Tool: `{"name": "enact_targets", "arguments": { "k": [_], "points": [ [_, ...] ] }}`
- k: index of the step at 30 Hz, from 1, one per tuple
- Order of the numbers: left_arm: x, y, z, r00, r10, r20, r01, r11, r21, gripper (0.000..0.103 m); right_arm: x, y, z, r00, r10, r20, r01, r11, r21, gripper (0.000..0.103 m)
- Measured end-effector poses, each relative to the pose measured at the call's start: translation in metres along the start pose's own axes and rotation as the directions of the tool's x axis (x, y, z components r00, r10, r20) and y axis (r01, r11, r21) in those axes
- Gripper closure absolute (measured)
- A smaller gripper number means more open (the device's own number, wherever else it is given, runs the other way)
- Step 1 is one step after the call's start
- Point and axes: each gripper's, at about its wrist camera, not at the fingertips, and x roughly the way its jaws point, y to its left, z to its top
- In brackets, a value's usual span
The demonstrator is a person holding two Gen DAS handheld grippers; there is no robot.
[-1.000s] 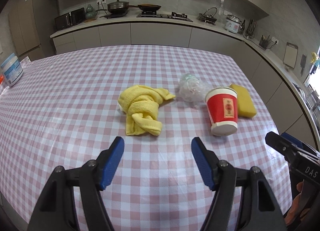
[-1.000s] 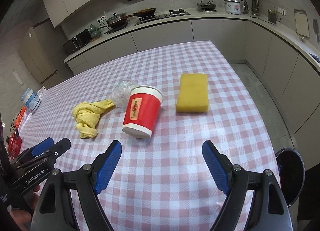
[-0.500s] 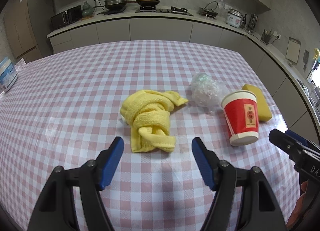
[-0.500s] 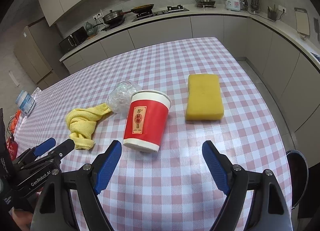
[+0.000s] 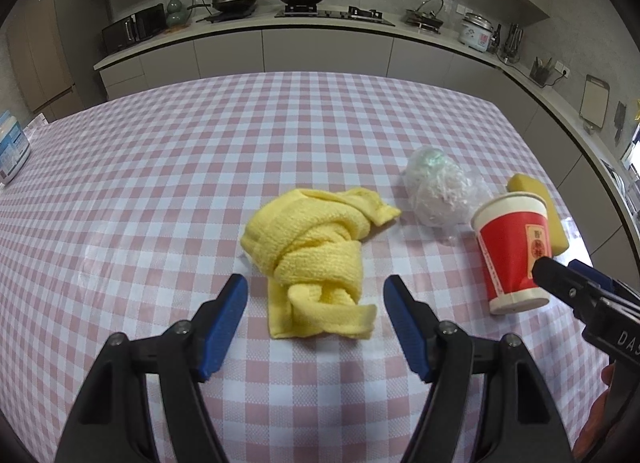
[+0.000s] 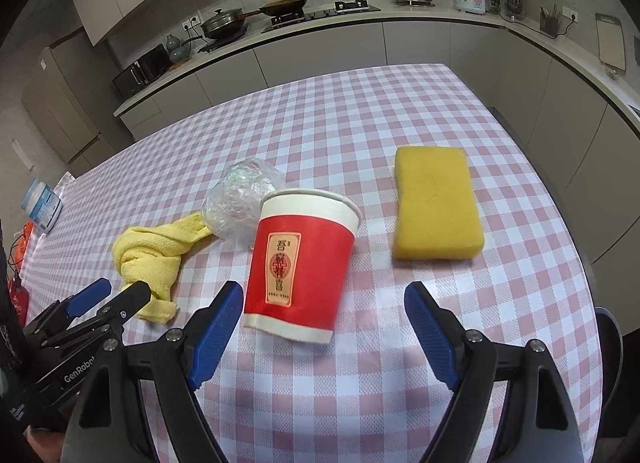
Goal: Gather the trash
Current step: 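Grasp the yellow towel with the left tool while the right tool grasps the red paper cup, then carry the yellow towel and red cup with both tools over the black bucket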
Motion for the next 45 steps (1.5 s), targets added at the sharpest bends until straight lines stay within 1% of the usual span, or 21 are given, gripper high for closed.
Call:
{"name": "enact_targets", "arguments": {
  "k": [8, 15, 21, 23, 25, 26, 29, 30, 31, 34, 37, 40, 45],
  "points": [
    [0.014, 0.003, 0.007, 1.000, 0.001, -0.008, -0.001, 1.000, 0.001, 0.031, 0.018, 0.005, 0.008, 1.000, -0.003, -0.023, 0.003, 1.000, 0.002, 0.019],
    [0.026, 0.002, 0.007, 1.000, -0.010, -0.020, 0.010, 1.000, -0.001, 0.031, 0.042, 0.008, 0.008, 0.998, 0.005, -0.068, -0.004, 1.000, 0.017, 0.019],
    [0.029, 0.000, 0.006, 1.000, -0.022, -0.008, 0.022, 1.000, 0.002, 0.033, 0.049, 0.007, 0.009, 0.999, 0.011, -0.053, -0.009, 1.000, 0.027, 0.019],
    [0.030, 0.001, 0.006, 1.000, -0.020, -0.002, 0.020, 1.000, 0.004, 0.036, 0.051, 0.008, 0.010, 0.999, 0.015, -0.052, -0.014, 1.000, 0.026, 0.019],
    [0.031, 0.002, 0.005, 1.000, -0.025, -0.002, 0.025, 1.000, -0.001, 0.043, 0.051, 0.007, 0.010, 0.999, 0.012, -0.040, -0.011, 1.000, 0.023, 0.021],
    [0.031, 0.002, 0.004, 1.000, -0.026, -0.002, 0.026, 1.000, -0.003, 0.045, 0.052, 0.008, 0.010, 0.999, 0.014, -0.037, -0.014, 1.000, 0.020, 0.022],
    [0.030, 0.001, 0.003, 1.000, -0.030, 0.002, 0.030, 0.999, -0.010, 0.050, 0.055, 0.008, 0.009, 0.999, 0.024, -0.042, -0.023, 1.000, 0.018, 0.032],
    [0.030, 0.001, 0.003, 0.999, -0.032, 0.005, 0.032, 0.999, -0.011, 0.054, 0.056, 0.008, 0.009, 0.999, 0.030, -0.045, -0.029, 0.999, 0.017, 0.041],
    [0.029, 0.001, 0.003, 0.999, -0.032, 0.009, 0.032, 0.999, -0.012, 0.058, 0.057, 0.009, 0.010, 0.999, 0.032, -0.044, -0.031, 0.999, 0.010, 0.042],
    [0.024, 0.001, 0.002, 0.999, -0.038, 0.021, 0.038, 0.999, -0.014, 0.067, 0.056, 0.011, 0.008, 0.998, 0.044, -0.044, -0.044, 0.999, 0.002, 0.043],
    [0.018, 0.001, 0.000, 0.999, -0.044, 0.024, 0.044, 0.999, -0.022, 0.071, 0.054, 0.011, 0.007, 0.997, 0.057, -0.043, -0.057, 0.998, 0.003, 0.043],
    [0.010, 0.003, -0.006, 0.999, -0.043, 0.033, 0.044, 0.998, -0.033, 0.072, 0.049, 0.009, 0.004, 0.997, 0.067, -0.038, -0.067, 0.998, -0.001, 0.043],
    [-0.005, 0.006, -0.015, 0.997, -0.062, 0.037, 0.063, 0.997, -0.049, 0.072, 0.035, 0.003, -0.004, 0.996, 0.088, -0.033, -0.089, 0.996, -0.012, 0.043]
  ]
}}
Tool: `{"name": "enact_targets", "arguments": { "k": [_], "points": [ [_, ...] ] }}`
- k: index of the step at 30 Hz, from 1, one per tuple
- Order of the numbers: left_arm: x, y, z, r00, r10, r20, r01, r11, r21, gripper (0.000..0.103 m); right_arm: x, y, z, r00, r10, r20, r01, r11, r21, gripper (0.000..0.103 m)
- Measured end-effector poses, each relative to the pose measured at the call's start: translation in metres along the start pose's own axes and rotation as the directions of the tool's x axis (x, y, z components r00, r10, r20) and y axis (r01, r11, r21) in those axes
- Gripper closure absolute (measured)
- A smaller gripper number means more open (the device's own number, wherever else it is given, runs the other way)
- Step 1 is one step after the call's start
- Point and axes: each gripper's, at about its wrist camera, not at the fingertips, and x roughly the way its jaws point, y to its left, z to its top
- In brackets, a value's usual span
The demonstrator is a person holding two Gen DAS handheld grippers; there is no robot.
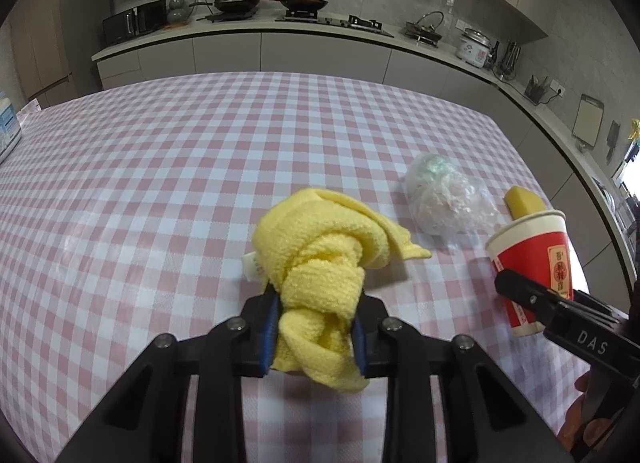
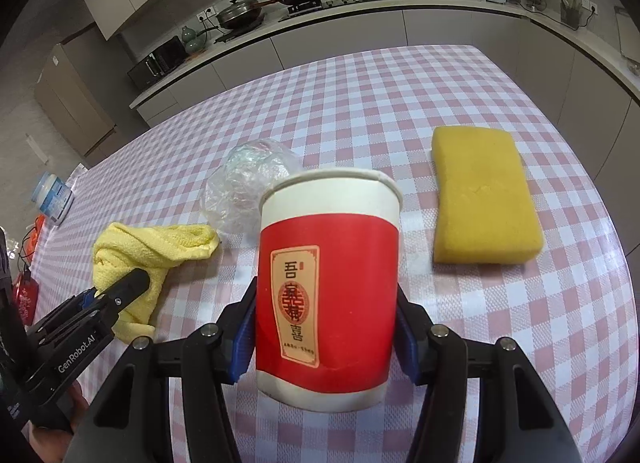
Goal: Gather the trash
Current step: 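Carry the yellow towel and red cup with both tools over the black bucket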
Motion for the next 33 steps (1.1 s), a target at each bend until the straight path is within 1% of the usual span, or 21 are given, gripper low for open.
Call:
{"name": "enact_targets", "arguments": {
  "k": [8, 14, 22, 29, 33],
  "points": [
    [-0.019, -0.012, -0.030, 1.000, -0.018, -0.015, 0.018, 1.000, 0.010, 0.073, -0.022, -0.014, -0.018, 1.000, -0.001, 0.013, 0.001, 1.000, -0.015, 0.043],
    [-0.033, -0.025, -0.040, 1.000, -0.031, -0.003, 0.031, 0.999, 0.017, 0.073, -0.039, -0.025, -0.032, 1.000, -0.001, 0.025, 0.002, 1.000, -0.026, 0.043],
    [-0.057, -0.062, -0.055, 0.999, -0.039, 0.027, 0.039, 0.999, 0.019, 0.073, -0.068, -0.045, -0.048, 0.999, 0.021, 0.041, -0.019, 0.999, -0.042, 0.043],
    [-0.072, -0.104, -0.069, 0.998, -0.054, 0.035, 0.053, 0.998, 0.031, 0.073, -0.104, -0.078, -0.064, 0.999, 0.018, 0.052, -0.016, 0.999, -0.039, 0.043],
    [-0.079, -0.129, -0.077, 0.997, -0.074, 0.034, 0.073, 0.996, 0.042, 0.073, -0.125, -0.099, -0.075, 0.998, 0.009, 0.063, -0.006, 0.999, -0.036, 0.043]
  ]
}}
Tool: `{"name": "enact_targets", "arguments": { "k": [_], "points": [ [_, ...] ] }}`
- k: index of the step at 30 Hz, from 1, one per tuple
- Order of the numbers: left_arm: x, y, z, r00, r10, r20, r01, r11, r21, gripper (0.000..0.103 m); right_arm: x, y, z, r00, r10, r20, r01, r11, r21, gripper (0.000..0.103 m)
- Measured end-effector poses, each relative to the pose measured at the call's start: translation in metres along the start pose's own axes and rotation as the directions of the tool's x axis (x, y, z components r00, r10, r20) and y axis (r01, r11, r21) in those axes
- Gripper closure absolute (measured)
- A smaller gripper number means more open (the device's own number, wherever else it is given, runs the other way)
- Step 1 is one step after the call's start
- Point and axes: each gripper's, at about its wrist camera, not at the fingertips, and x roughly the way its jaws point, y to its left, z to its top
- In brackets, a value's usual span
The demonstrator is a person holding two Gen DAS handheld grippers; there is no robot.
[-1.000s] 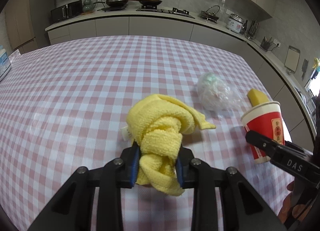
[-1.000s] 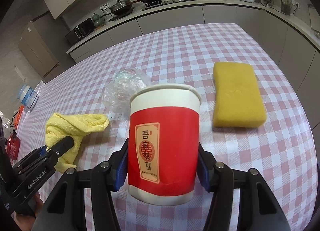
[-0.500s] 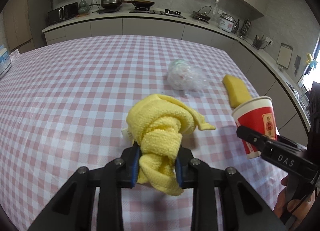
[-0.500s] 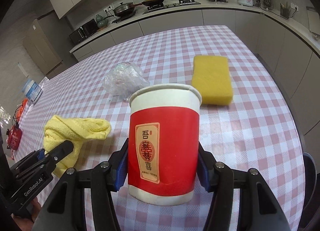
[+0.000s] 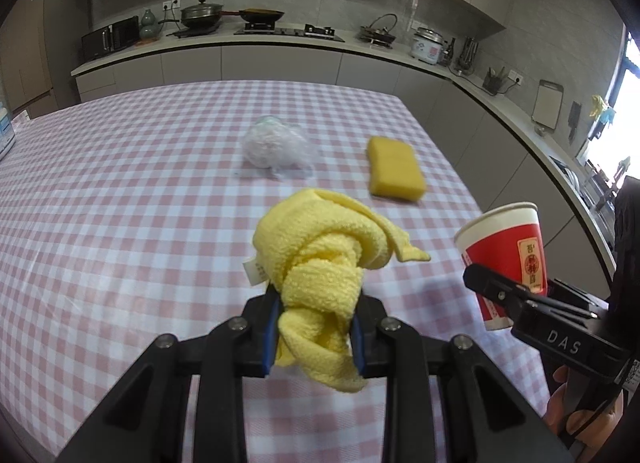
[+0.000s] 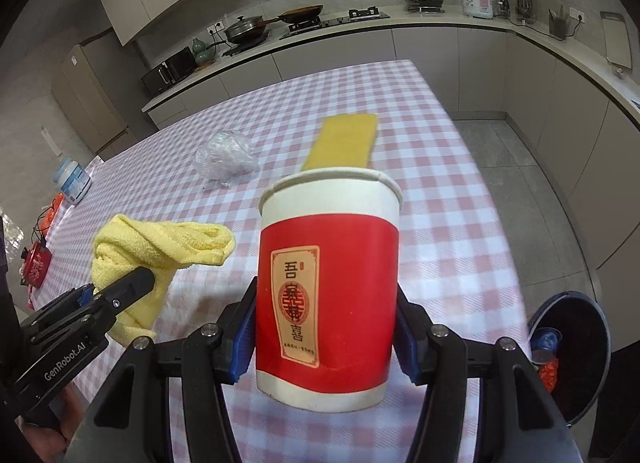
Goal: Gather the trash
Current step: 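Carry the yellow towel and red cup with both tools over the black bucket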
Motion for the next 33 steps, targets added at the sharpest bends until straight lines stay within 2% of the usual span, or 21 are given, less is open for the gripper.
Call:
{"name": "enact_targets", "arguments": {
  "k": [7, 14, 21, 28, 33],
  "points": [
    [-0.003, -0.053, -0.009, 0.999, -0.048, -0.002, 0.048, 0.998, 0.045, 0.073, -0.042, -0.049, -0.017, 0.999, -0.041, 0.032, 0.040, 0.998, 0.045, 0.043],
    [0.004, -0.118, -0.016, 0.992, -0.126, -0.031, 0.129, 0.985, 0.116, 0.073, -0.081, -0.120, -0.035, 0.992, -0.111, 0.061, 0.101, 0.984, 0.149, 0.043],
    [0.014, -0.187, -0.025, 0.975, -0.210, -0.075, 0.221, 0.955, 0.200, 0.073, -0.115, -0.188, -0.061, 0.979, -0.192, 0.069, 0.169, 0.952, 0.256, 0.043],
    [0.026, -0.255, -0.036, 0.949, -0.289, -0.129, 0.314, 0.913, 0.259, 0.073, -0.143, -0.245, -0.086, 0.961, -0.270, 0.053, 0.237, 0.910, 0.341, 0.043],
    [0.045, -0.294, -0.047, 0.937, -0.301, -0.175, 0.340, 0.898, 0.277, 0.073, -0.147, -0.294, -0.107, 0.953, -0.302, 0.009, 0.274, 0.878, 0.393, 0.043]
  ]
}}
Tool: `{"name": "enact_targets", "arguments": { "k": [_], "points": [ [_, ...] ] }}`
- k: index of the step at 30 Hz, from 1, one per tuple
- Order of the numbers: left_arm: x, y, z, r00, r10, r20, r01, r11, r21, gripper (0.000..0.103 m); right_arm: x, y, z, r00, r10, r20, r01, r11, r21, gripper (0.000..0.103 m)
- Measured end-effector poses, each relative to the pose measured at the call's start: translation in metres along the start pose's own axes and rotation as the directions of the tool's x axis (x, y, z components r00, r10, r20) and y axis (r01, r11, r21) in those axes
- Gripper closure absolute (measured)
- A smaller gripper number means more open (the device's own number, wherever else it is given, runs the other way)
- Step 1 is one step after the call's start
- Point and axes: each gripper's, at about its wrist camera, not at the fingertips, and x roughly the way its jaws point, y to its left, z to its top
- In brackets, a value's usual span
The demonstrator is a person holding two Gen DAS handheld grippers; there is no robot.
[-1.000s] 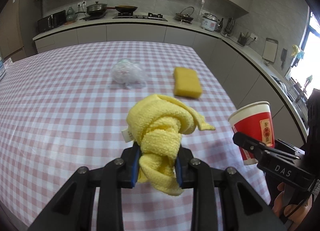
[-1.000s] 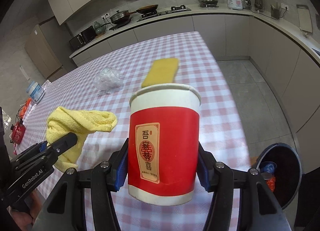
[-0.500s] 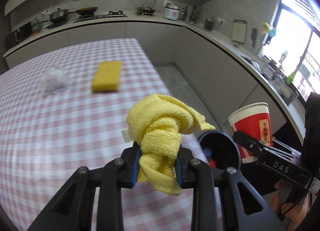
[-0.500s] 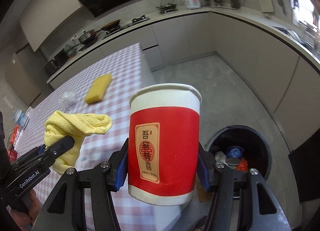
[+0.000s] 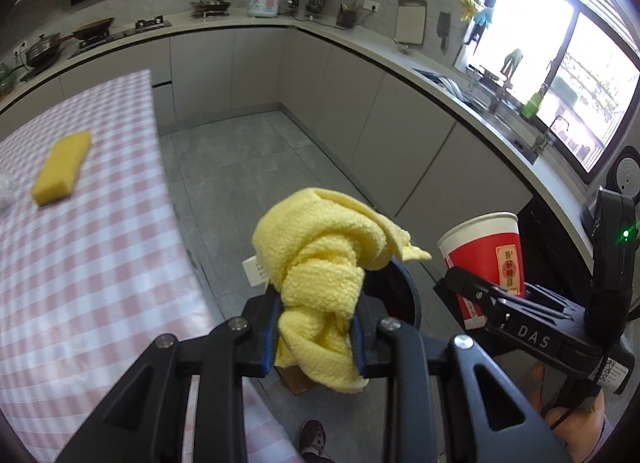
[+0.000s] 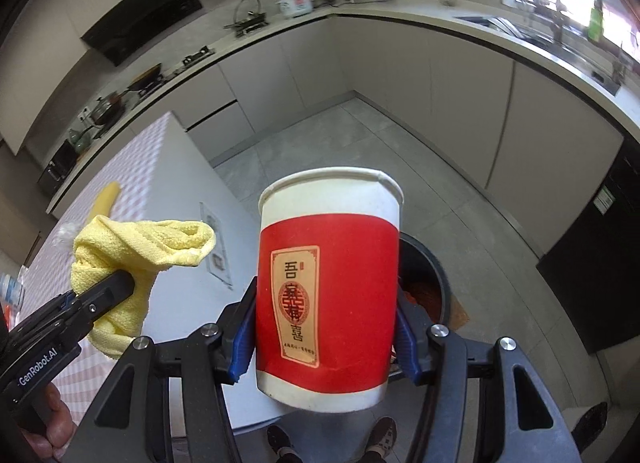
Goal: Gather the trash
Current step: 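Carry the yellow towel and red cup with both tools over the black bucket, then open both tools to drop the towel and cup into the bucket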
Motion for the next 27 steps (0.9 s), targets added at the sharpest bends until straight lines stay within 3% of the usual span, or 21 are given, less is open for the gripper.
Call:
{"name": "enact_targets", "arguments": {
  "k": [6, 17, 20, 23, 25, 27],
  "points": [
    [0.044, -0.025, -0.008, 0.998, 0.017, -0.061, -0.017, 1.000, -0.004, 0.073, 0.023, -0.035, -0.003, 0.999, -0.012, -0.044, 0.012, 1.000, 0.010, 0.043],
    [0.108, -0.034, -0.028, 0.983, 0.097, -0.159, -0.103, 0.994, -0.030, 0.072, 0.091, -0.062, -0.007, 0.987, 0.014, -0.160, -0.018, 0.999, -0.026, 0.043],
    [0.119, -0.038, -0.033, 0.979, 0.109, -0.174, -0.116, 0.993, -0.030, 0.067, 0.108, -0.068, -0.011, 0.983, 0.030, -0.181, -0.036, 0.999, -0.032, 0.041],
    [0.130, -0.042, -0.033, 0.974, 0.099, -0.203, -0.111, 0.993, -0.050, 0.050, 0.122, -0.070, -0.011, 0.982, 0.022, -0.187, -0.029, 0.999, -0.036, 0.028],
    [0.132, -0.043, -0.031, 0.974, 0.107, -0.198, -0.119, 0.992, -0.048, 0.041, 0.123, -0.075, -0.008, 0.986, 0.012, -0.167, -0.017, 0.999, -0.030, 0.026],
    [0.126, -0.044, -0.027, 0.975, 0.121, -0.185, -0.132, 0.990, -0.046, 0.041, 0.117, -0.079, -0.004, 0.990, 0.009, -0.143, -0.011, 1.000, -0.011, 0.026]
  ]
}}
